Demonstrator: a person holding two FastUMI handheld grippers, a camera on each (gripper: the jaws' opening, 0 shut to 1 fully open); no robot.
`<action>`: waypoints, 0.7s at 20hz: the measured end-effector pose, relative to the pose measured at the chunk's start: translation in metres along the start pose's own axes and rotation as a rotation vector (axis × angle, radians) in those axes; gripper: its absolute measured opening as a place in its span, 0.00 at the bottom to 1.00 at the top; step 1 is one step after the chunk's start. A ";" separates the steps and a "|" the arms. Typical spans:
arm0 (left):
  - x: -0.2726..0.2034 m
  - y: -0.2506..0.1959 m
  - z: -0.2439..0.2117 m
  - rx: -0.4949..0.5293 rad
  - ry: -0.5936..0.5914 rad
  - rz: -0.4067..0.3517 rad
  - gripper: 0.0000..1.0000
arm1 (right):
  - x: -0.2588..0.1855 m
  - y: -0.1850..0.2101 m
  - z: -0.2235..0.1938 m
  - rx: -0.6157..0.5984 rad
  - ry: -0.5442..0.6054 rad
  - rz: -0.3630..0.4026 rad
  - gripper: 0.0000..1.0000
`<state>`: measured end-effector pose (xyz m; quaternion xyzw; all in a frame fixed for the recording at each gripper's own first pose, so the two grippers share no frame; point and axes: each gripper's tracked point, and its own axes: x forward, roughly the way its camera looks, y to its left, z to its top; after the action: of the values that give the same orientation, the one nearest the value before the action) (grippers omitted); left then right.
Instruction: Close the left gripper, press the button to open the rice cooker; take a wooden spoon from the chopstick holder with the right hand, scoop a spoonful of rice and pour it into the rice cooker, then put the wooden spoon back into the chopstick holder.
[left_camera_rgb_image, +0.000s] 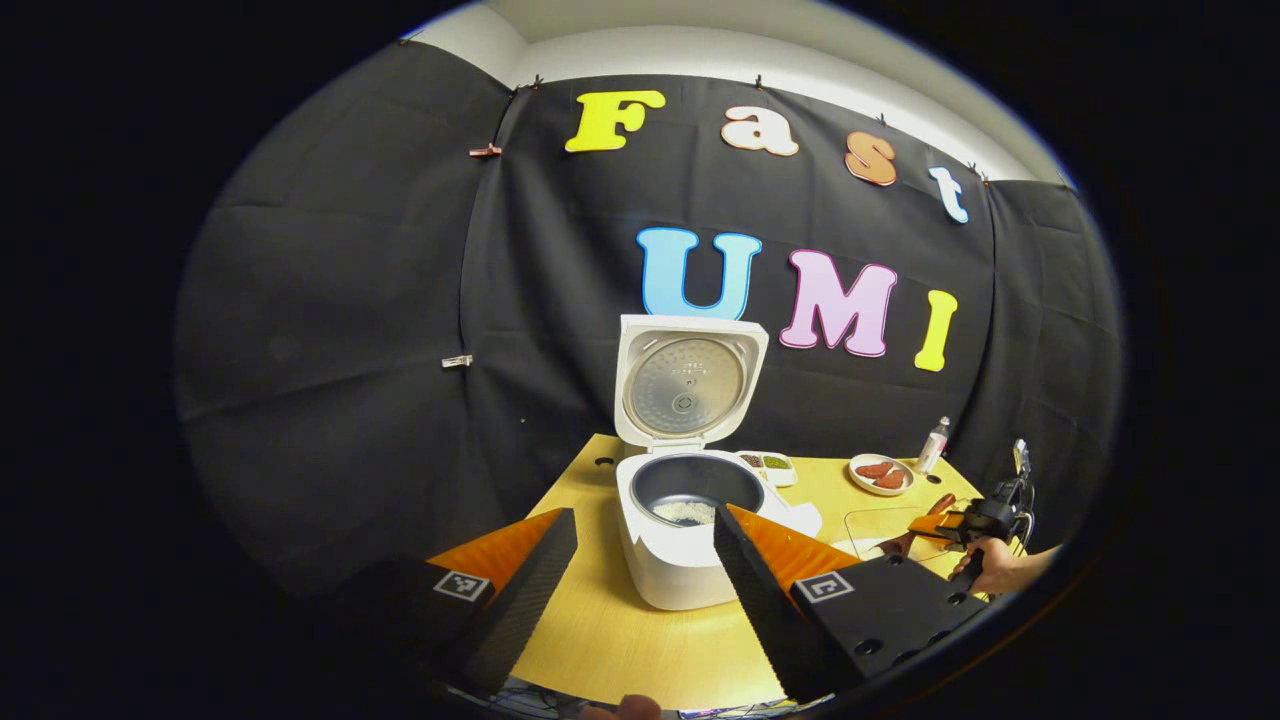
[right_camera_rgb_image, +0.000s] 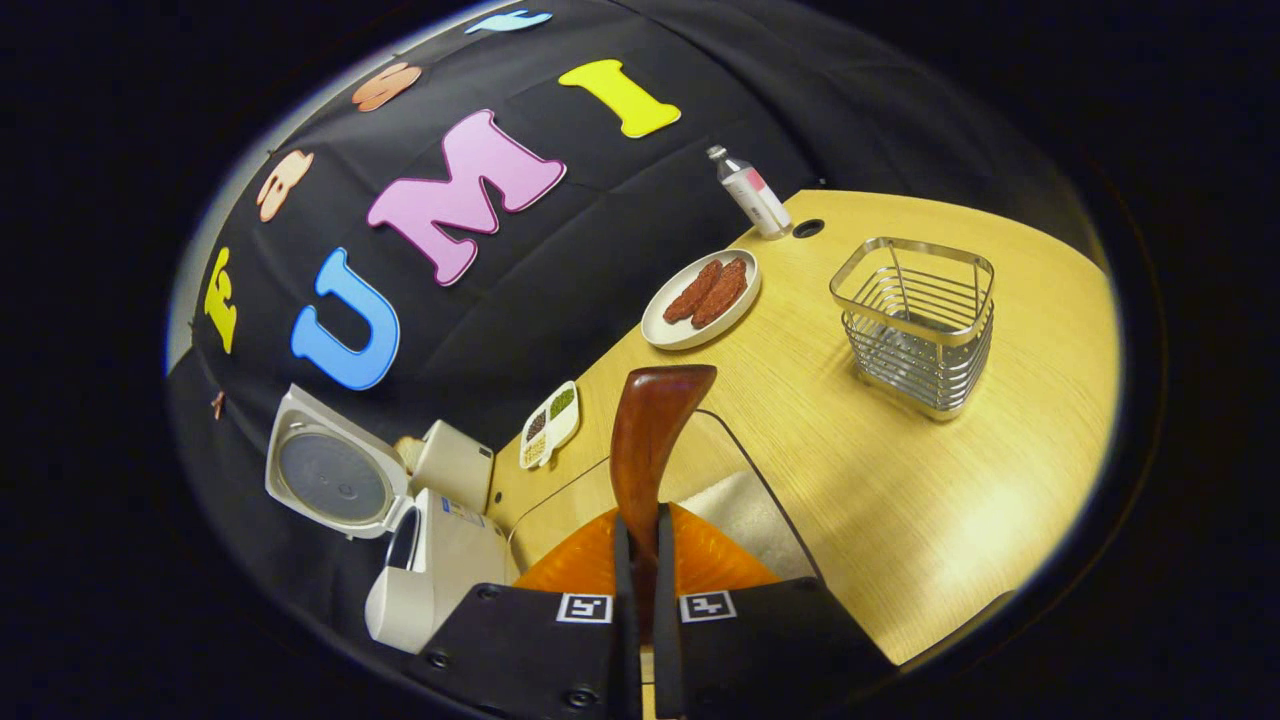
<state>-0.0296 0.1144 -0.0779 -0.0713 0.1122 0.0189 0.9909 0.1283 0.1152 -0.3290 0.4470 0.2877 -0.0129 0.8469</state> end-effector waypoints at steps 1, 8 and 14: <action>-0.001 -0.002 0.002 -0.005 -0.004 -0.003 0.96 | -0.002 -0.001 0.004 0.035 -0.011 0.009 0.10; -0.007 -0.014 0.011 0.016 -0.025 -0.012 0.95 | -0.022 0.006 0.043 0.241 -0.094 0.089 0.10; -0.002 -0.019 0.013 -0.002 -0.032 -0.026 0.95 | -0.047 0.029 0.072 0.317 -0.141 0.134 0.10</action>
<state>-0.0278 0.0974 -0.0619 -0.0732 0.0953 0.0071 0.9927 0.1315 0.0660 -0.2523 0.5910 0.1916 -0.0331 0.7829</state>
